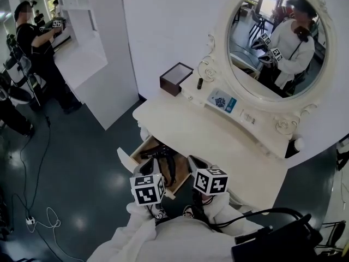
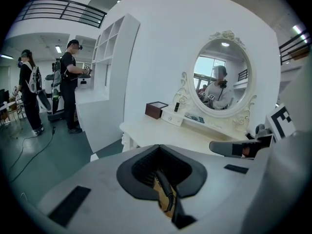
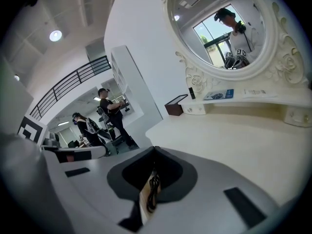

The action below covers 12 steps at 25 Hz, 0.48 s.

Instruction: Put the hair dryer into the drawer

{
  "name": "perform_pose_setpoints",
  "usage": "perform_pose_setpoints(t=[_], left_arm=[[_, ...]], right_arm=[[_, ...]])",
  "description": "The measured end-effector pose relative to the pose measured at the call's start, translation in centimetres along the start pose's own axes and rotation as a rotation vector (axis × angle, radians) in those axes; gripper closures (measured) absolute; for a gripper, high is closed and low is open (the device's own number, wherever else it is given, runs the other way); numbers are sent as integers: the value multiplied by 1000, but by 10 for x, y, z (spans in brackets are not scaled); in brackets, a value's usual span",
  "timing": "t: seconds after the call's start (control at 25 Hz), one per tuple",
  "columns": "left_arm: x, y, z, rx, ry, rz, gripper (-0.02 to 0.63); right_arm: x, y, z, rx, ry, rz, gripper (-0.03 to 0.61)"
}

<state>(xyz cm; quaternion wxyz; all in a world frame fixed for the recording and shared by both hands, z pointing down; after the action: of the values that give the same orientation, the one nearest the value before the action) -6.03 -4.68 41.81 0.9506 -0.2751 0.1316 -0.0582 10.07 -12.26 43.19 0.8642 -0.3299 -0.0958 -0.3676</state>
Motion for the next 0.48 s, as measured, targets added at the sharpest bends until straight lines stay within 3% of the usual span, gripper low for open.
perform_pose_setpoints(t=[0.2,0.48], left_arm=[[5,-1,3,-6,4,2,607],[9,1,5,-18,-1,16,606]], right_arm=[[-3,4,2,-31,63,6,517],[0,9,5,-39,51,25,518]])
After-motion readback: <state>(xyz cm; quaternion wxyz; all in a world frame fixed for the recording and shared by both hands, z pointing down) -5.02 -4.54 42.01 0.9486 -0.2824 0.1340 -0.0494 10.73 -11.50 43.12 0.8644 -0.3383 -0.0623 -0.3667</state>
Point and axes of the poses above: the fingertips, and each gripper's own axes: y backward along the fingers, x to its right, z out of its underside, the point moved 5 cm from there along y, backward along the fingers
